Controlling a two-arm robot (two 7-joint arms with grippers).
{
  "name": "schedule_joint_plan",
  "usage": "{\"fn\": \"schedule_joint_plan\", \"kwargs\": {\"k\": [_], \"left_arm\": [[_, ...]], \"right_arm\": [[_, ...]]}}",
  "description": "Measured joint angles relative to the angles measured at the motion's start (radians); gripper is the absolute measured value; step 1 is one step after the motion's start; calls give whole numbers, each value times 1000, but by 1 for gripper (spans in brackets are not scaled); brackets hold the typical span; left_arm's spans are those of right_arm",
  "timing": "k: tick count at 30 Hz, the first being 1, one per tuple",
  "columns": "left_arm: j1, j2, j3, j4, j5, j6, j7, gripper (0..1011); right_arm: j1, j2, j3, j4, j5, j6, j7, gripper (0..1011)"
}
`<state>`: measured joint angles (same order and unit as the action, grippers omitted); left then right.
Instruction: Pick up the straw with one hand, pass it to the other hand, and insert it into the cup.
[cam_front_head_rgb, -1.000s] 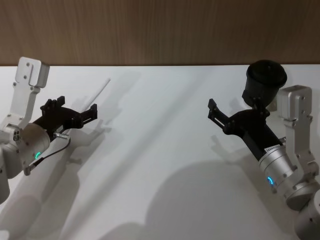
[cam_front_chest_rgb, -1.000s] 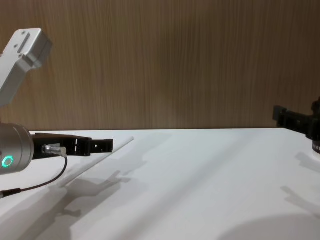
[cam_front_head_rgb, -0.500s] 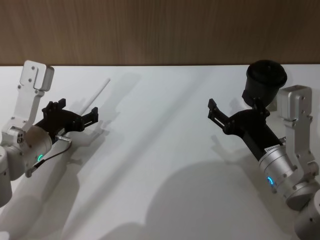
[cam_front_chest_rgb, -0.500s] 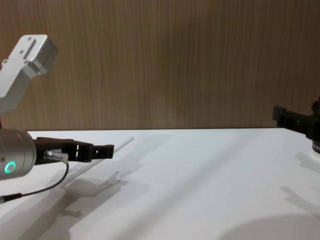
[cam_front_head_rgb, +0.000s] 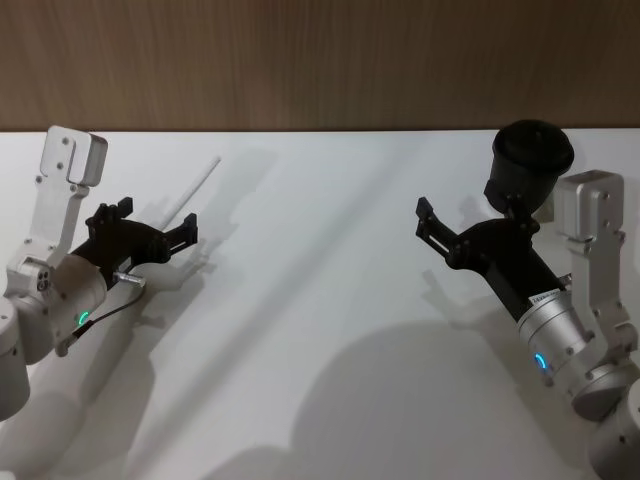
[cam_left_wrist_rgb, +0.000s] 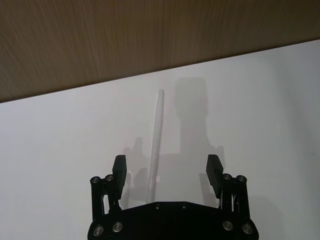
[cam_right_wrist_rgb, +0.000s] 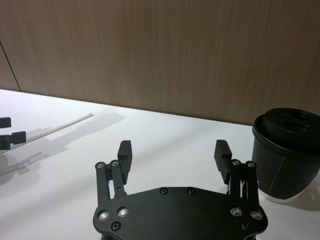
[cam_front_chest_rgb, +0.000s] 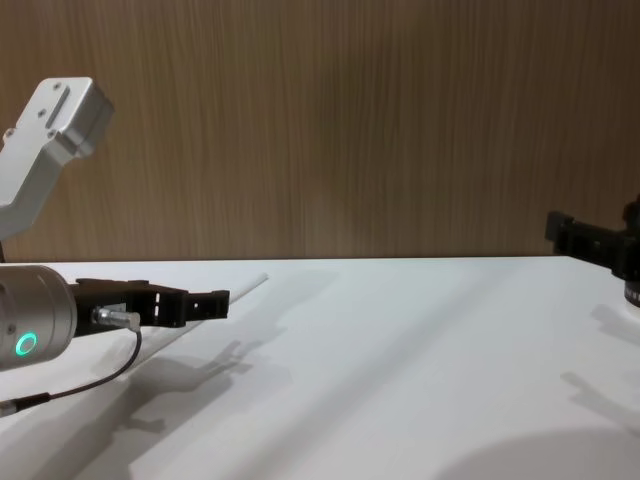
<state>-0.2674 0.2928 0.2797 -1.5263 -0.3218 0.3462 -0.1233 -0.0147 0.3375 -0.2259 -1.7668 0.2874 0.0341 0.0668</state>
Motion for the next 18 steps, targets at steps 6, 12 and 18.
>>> {"fn": "schedule_joint_plan", "kwargs": {"k": [6, 12, 18], "left_arm": [[-4, -4, 2, 12, 12, -11, -7, 1003], [-8, -6, 6, 21, 22, -19, -11, 1003], [-12, -7, 10, 27, 28, -25, -15, 1003]], "right_arm": [[0, 0, 0, 0, 0, 0, 0, 1001], [0, 0, 0, 0, 0, 0, 0, 1001], [0, 0, 0, 0, 0, 0, 0, 1001]]}}
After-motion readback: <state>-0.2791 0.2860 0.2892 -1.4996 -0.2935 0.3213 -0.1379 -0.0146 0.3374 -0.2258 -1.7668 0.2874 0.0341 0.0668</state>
